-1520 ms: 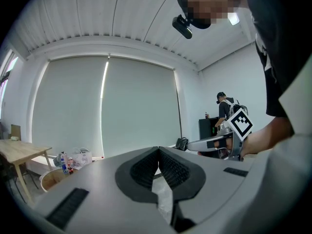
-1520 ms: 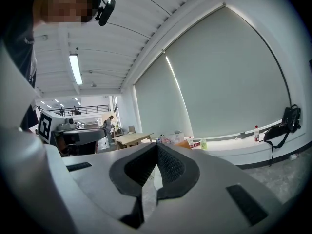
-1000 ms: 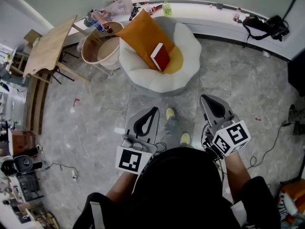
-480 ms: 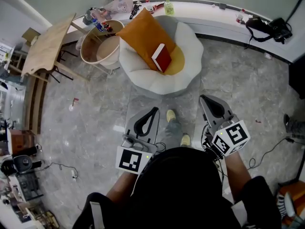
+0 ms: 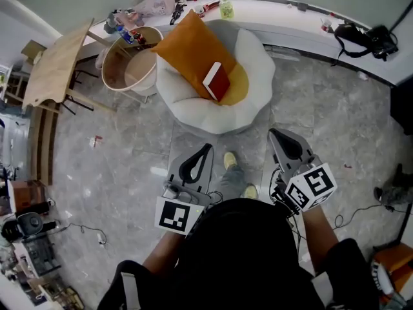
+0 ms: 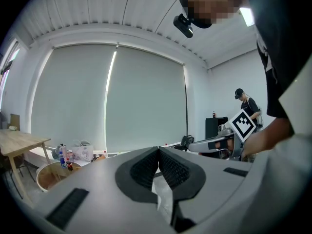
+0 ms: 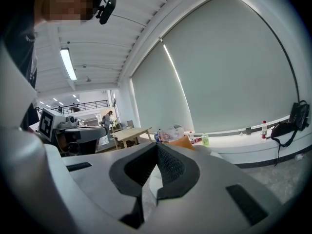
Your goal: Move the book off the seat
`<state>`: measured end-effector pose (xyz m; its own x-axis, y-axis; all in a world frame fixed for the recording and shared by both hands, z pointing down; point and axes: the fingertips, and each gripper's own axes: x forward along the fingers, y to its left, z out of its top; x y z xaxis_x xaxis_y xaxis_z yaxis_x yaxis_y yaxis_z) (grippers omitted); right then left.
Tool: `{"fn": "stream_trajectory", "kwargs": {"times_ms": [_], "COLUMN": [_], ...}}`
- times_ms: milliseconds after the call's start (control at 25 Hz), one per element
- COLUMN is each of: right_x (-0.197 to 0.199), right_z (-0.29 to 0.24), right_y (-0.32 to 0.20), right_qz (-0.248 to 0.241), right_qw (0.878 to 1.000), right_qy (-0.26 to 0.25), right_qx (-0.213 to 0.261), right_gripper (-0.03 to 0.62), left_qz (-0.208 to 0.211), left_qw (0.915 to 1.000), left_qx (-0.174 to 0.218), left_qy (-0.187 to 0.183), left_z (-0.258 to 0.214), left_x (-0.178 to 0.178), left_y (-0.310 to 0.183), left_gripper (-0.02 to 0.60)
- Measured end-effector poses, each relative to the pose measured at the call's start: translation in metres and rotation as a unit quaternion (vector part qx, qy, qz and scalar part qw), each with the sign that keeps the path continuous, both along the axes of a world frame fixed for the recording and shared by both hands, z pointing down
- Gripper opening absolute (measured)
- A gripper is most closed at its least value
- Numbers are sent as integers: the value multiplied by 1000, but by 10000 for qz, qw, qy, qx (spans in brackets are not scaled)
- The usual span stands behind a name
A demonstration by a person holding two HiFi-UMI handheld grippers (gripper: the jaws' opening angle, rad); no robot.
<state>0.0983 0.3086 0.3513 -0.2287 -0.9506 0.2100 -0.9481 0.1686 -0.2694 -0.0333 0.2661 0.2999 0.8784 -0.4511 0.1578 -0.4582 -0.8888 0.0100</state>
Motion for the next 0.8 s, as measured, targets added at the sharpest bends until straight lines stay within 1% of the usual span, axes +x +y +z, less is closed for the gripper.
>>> {"fn": "stream_trajectory", "kwargs": {"times_ms": [280,800], "right_x": [21,37], "right_z": [4,-6], "right_y": [-41,-106], "right_qz": [107,204], "right_qw": [9999,9996], "right_qy": [3,81], "right_qx": [-119,-150], "right_gripper": [9,9], "left_qz": [105,172], "left_qw": [9999,9996], "left_qx": [-60,-131], "left_qy": [45,191], "left_z": [3,-3], "left_x": [22,39], "left_y": [-47,-120], "left_gripper": [12,12]}}
